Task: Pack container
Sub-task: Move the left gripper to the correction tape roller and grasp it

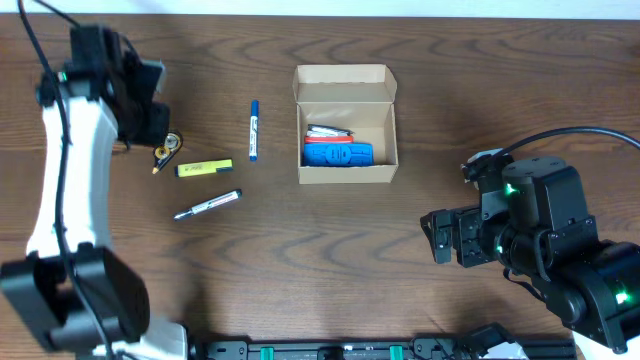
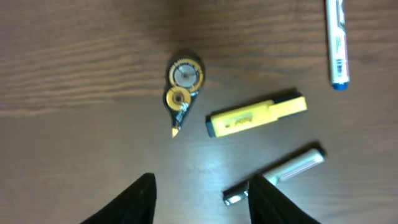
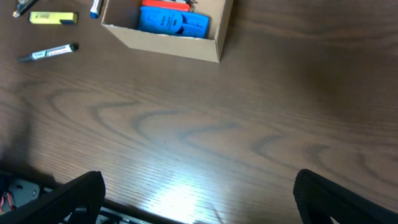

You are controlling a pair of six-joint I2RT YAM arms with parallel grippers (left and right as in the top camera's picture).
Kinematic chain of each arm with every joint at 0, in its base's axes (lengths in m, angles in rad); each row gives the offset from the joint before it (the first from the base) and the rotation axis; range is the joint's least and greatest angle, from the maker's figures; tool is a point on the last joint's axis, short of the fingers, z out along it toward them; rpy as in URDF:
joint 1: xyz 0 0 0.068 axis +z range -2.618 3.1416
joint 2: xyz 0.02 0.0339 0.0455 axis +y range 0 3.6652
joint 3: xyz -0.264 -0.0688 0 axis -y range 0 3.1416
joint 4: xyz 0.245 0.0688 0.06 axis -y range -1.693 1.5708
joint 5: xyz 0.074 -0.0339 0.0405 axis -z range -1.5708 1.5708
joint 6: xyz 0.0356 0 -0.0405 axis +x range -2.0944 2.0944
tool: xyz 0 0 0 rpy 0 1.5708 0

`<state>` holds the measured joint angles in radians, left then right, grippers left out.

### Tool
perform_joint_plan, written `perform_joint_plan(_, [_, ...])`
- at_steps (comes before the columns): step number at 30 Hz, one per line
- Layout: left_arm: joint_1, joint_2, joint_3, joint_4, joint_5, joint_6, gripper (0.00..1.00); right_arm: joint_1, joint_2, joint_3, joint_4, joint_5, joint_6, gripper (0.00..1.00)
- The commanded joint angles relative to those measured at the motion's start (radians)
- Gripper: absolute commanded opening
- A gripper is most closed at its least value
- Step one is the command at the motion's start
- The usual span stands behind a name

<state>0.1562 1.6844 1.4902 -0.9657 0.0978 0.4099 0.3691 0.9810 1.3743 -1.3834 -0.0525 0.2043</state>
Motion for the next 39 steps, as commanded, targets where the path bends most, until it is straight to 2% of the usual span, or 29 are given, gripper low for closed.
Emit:
perform_joint_plan(1, [0.016,-0.067,-0.121,0.089,-0.027,0.100,0.54,0.010,-0.001,0.001,-0.001,0.003,0.008,0.99])
perform_joint_plan(8, [0.022,-0.005,-0.215,0.225,-0.048,0.138,0.63,0.010,-0.001,0.001,-0.001,0.003,0.008,0.99])
perform_joint_plan(13, [0.031,0.089,-0.216,0.278,-0.053,0.138,0.75,0.010,-0.001,0.001,-0.001,0.003,0.008,0.99])
perform_joint_plan(20, [0.034,0.218,-0.216,0.369,-0.054,0.171,0.76,0.010,-0.001,0.001,-0.001,0.003,0.008,0.99])
perform_joint_plan(28, [0.034,0.286,-0.216,0.461,-0.044,0.170,0.82,0.010,-0.001,0.001,-0.001,0.003,0.008,0.99])
perform_joint_plan(39, [0.034,0.325,-0.216,0.537,-0.026,0.143,0.83,0.010,-0.001,0.001,-0.001,0.003,0.008,0.99])
